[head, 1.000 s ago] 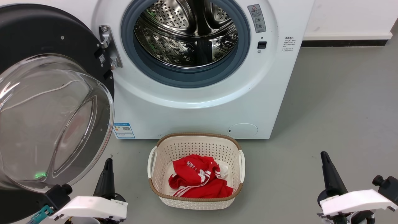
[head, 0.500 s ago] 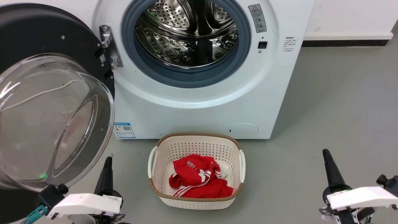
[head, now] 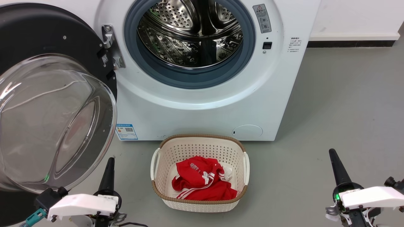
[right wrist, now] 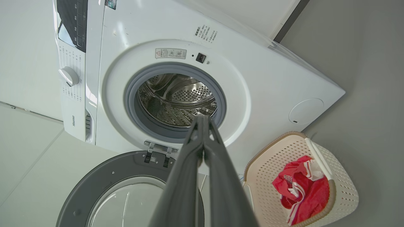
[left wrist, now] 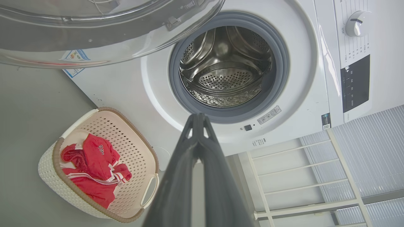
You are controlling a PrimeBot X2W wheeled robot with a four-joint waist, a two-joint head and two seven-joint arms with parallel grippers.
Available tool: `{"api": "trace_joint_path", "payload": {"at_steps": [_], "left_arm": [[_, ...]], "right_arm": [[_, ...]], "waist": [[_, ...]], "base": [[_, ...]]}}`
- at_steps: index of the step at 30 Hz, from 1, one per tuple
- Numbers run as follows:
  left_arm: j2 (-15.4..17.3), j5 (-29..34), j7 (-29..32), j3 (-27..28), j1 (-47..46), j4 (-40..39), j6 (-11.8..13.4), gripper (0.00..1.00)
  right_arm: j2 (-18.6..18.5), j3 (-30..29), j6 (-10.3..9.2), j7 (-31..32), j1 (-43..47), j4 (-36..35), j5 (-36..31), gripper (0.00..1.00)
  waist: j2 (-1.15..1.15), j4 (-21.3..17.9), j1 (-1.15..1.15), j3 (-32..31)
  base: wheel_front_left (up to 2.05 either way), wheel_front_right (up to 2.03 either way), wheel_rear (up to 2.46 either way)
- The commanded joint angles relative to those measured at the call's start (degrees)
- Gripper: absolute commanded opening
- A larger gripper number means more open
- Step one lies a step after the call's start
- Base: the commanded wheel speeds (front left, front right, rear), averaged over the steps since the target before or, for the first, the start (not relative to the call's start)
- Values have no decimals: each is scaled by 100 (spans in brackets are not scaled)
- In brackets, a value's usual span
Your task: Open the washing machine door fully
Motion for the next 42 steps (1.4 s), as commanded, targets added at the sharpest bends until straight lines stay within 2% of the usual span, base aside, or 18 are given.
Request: {"api": "trace_joint_path", "payload": {"at_steps": [1, 42], "left_arm": [[4, -122, 31, 29, -135, -21, -33, 0], [-4, -2245, 538, 187, -373, 294, -155, 0]], "right_arm": [[-35, -21, 1, 22, -127, -19, 116, 0], [9, -265, 0, 539, -331, 189, 2060, 0]], "waist": [[0, 1, 0, 0], [0, 39, 0, 9]], "base": [[0, 0, 0], [0, 0, 0]]}}
